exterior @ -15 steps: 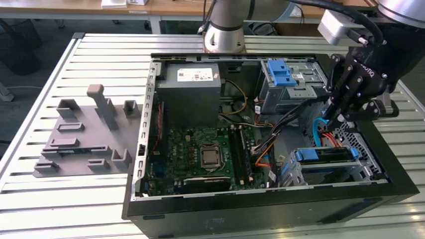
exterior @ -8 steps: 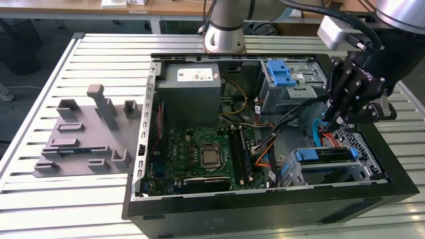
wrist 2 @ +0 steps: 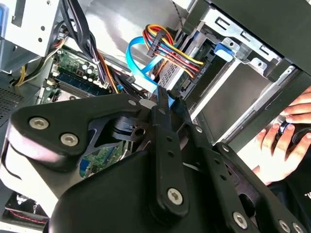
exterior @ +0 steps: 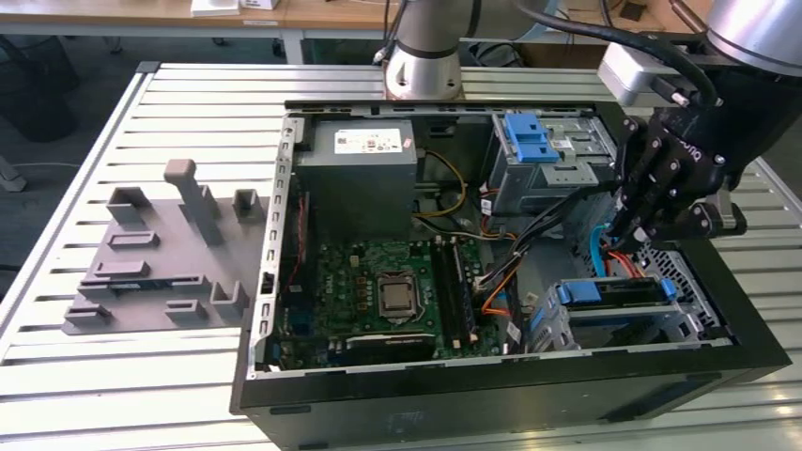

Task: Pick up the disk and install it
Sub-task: 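Insert the second disk wire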

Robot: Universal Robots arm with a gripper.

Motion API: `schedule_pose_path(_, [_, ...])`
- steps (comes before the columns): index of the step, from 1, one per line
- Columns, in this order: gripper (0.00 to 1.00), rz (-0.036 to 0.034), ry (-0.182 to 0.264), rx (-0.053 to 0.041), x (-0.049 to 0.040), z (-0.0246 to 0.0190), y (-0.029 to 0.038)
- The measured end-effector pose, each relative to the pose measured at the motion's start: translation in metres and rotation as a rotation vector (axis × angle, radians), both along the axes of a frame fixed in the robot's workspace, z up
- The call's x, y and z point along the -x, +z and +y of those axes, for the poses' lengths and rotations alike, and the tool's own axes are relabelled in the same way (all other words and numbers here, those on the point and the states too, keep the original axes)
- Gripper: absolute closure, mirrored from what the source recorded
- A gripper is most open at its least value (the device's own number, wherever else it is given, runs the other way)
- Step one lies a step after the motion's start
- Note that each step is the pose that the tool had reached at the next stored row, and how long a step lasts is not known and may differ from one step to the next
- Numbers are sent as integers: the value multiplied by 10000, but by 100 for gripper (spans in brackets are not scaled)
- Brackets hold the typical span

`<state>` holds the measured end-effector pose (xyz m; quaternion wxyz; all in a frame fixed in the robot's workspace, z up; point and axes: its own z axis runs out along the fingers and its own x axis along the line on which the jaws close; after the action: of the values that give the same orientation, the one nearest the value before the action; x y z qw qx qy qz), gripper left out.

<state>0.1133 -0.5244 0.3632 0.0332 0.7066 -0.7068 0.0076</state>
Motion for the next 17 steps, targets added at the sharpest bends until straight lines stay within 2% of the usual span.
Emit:
schedule_pose_path(6, [75,0,3,0,0,-62,-36])
schedule_pose_path(12, [75,0,17,-13,0,-96,-126])
schedule_pose_path(17, [75,-7,23,-20,0,-173,-163])
